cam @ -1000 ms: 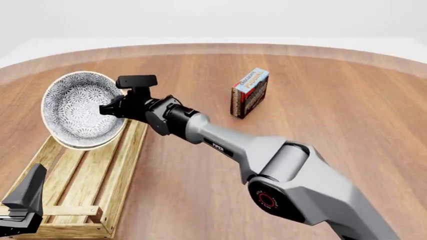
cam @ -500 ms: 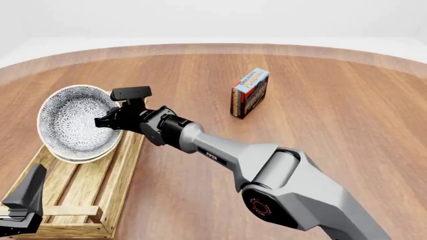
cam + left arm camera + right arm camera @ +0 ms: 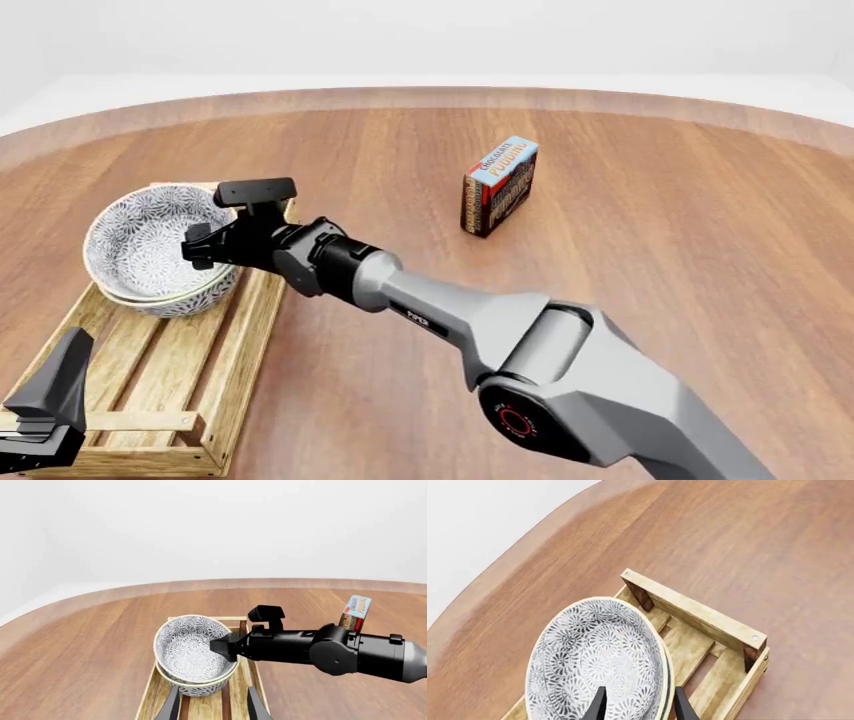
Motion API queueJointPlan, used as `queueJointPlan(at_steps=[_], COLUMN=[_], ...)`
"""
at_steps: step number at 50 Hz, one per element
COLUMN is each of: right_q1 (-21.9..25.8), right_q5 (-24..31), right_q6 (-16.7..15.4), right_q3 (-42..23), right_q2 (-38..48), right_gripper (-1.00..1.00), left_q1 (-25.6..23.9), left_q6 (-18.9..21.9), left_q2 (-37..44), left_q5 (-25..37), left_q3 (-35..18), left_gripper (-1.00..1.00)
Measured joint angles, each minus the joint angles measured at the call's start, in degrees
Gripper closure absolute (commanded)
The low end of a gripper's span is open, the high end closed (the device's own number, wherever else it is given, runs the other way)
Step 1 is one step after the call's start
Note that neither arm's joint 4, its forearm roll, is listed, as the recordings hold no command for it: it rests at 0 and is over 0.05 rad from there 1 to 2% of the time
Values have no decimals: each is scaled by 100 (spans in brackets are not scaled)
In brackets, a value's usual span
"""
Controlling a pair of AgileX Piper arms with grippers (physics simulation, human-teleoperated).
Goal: Stack the left bowl on the right bowl and place them in the tray.
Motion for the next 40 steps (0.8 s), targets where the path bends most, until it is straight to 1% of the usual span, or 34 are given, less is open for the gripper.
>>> queueJointPlan(at_steps=[20, 30, 40], right_q1=[-49, -190, -288], right_q5=[-55, -106, -237], right_q6=[16, -75, -186], right_q3=[184, 505, 983], right_q2=[-163, -629, -1230], right_gripper=[-100, -100, -100], left_q1=[0, 0, 0], left_q6=[0, 0, 0], left_q2=[0, 0, 0], left_q5=[0, 0, 0], left_q3=[0, 0, 0], left_gripper=[-100, -100, -100])
